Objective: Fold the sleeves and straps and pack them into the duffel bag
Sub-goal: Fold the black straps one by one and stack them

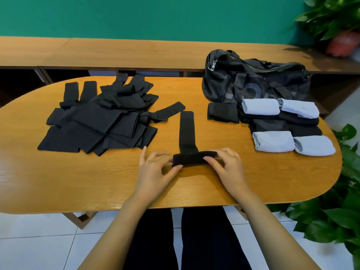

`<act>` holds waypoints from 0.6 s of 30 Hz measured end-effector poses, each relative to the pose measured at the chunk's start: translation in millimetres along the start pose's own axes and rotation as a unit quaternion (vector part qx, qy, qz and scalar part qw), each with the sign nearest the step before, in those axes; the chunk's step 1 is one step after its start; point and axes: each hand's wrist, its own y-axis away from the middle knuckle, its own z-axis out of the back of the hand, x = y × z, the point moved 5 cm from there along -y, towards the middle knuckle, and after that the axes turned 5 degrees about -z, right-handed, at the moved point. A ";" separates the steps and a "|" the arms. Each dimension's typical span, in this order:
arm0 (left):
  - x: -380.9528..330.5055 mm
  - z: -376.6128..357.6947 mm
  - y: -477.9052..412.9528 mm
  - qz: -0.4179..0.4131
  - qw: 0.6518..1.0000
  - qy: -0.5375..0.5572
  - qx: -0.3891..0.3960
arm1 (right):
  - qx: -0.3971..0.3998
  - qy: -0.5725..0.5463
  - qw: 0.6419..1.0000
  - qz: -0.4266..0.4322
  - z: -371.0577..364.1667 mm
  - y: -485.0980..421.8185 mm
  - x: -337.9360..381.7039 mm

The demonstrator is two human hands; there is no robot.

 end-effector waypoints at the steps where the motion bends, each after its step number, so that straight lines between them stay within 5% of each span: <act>1: 2.1 -1.4 -1.0 0.019 1.000 0.008 -0.011 | -0.009 0.001 1.000 -0.005 0.1 -1.0 1.0; 8: 8.1 -7.8 -6.0 0.135 0.989 0.010 -0.057 | -0.032 -0.002 0.998 -0.053 -7.4 -10.8 2.5; 18: 11.8 -7.1 -11.3 0.162 0.985 -0.057 -0.034 | -0.033 0.081 0.994 -0.062 -14.8 -19.8 8.2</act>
